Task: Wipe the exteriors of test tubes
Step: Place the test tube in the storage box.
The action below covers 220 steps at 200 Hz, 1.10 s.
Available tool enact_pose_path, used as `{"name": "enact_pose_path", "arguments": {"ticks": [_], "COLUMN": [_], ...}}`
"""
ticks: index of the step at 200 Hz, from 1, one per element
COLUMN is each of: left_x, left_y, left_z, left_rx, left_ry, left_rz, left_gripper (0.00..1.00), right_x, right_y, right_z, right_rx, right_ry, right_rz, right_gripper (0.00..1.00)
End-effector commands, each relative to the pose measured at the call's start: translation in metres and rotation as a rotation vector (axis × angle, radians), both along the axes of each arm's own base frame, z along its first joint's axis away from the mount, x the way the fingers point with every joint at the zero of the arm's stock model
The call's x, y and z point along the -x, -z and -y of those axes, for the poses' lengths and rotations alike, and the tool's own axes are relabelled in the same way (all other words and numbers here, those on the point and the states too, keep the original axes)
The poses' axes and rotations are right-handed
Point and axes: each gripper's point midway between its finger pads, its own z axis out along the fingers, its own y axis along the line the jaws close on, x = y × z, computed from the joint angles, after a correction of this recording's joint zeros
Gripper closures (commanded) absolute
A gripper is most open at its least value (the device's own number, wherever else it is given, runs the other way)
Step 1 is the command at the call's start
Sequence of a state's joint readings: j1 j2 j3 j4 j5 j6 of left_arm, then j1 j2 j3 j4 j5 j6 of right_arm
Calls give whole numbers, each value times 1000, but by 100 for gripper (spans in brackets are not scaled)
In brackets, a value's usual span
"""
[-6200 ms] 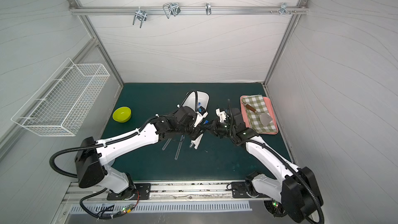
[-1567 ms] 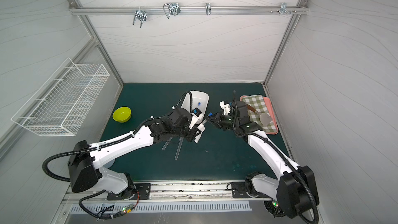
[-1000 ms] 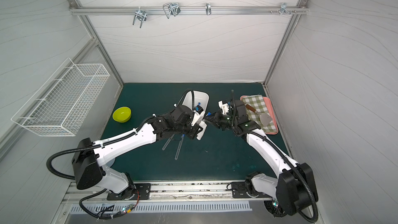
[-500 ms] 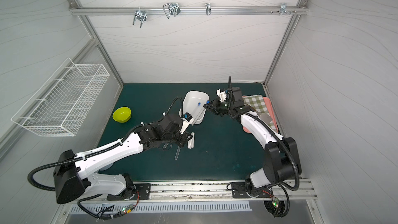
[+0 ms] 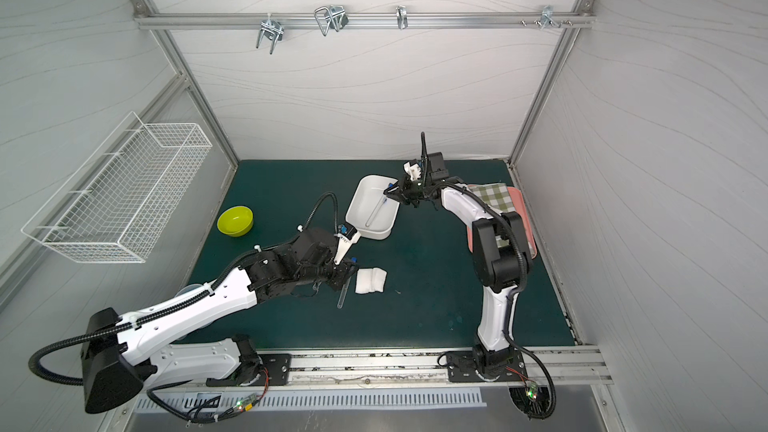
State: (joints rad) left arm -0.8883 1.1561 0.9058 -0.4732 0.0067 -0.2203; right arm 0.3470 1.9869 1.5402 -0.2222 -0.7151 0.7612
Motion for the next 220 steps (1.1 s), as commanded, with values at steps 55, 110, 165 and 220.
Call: {"name": "enact_pose_path", "arguments": {"ticks": [55, 110, 165, 220], "left_x": [-2, -4, -3, -3], "left_y": [-11, -12, -9, 0], "left_z": [-18, -26, -34, -41], "left_rx": [9, 6, -3, -25], "left_ry": [-39, -53, -80, -126], "left_rz": [40, 49, 46, 22], "left_gripper": [72, 72, 72, 66], "right_x": [-41, -51, -55, -49], "right_y": [50, 72, 70, 21], "right_z": [-25, -34, -35, -36], "right_rx": [91, 119, 115, 81], "right_ry": [-22, -10, -3, -15], "right_rz": [-86, -132, -131, -51], "right_gripper": [83, 72, 62, 60]}}
